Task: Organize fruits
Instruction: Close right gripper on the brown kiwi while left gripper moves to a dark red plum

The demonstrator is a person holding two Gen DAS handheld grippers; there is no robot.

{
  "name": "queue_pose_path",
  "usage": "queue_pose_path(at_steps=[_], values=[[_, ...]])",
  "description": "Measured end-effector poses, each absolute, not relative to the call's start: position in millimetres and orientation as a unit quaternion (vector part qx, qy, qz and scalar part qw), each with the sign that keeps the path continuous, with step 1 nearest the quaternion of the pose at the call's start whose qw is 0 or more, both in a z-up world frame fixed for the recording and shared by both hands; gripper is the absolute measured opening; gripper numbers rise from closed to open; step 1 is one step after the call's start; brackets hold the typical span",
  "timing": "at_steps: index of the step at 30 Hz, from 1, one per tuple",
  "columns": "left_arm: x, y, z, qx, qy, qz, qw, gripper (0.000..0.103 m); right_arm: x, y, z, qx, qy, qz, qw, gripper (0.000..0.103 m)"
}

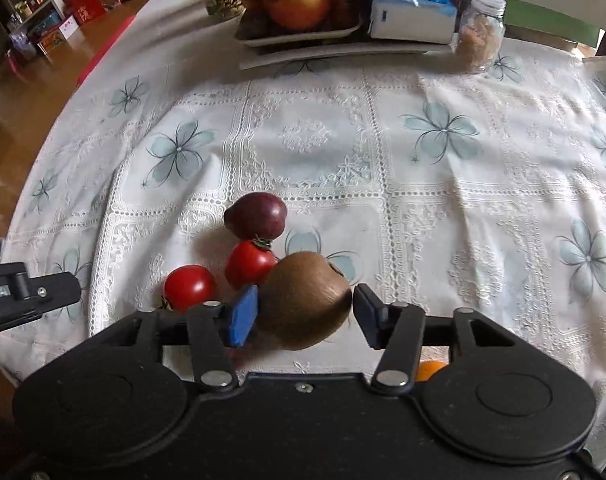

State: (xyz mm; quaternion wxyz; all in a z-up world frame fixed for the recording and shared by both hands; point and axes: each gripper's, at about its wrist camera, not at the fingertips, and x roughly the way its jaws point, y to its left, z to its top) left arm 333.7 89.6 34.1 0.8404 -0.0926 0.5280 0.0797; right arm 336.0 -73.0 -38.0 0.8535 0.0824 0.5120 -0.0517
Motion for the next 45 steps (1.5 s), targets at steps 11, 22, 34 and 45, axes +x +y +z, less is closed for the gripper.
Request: queue_pose_path(at_steps=[11,22,34,45], values=[[336,91,31,-0.1,0.534,0.079,0.836,0.041,343,-68,-54,0.086,0.531,-0.052,0.841,0.056],[341,85,21,-0.087,0.544,0.08,0.831,0.041,354,-79,-52,0.115,0.551,-0.044,0.825,0.056],[344,82,14,-0.084,0.553,0.079,0.825,0.041,354,-90,-50,0.144,0.558,-0.04,0.816,0.056],[343,82,13,-0.084,0.553,0.076,0.825,0.041,357,-95,-36,0.142,0.543,-0.043,0.826,0.057]])
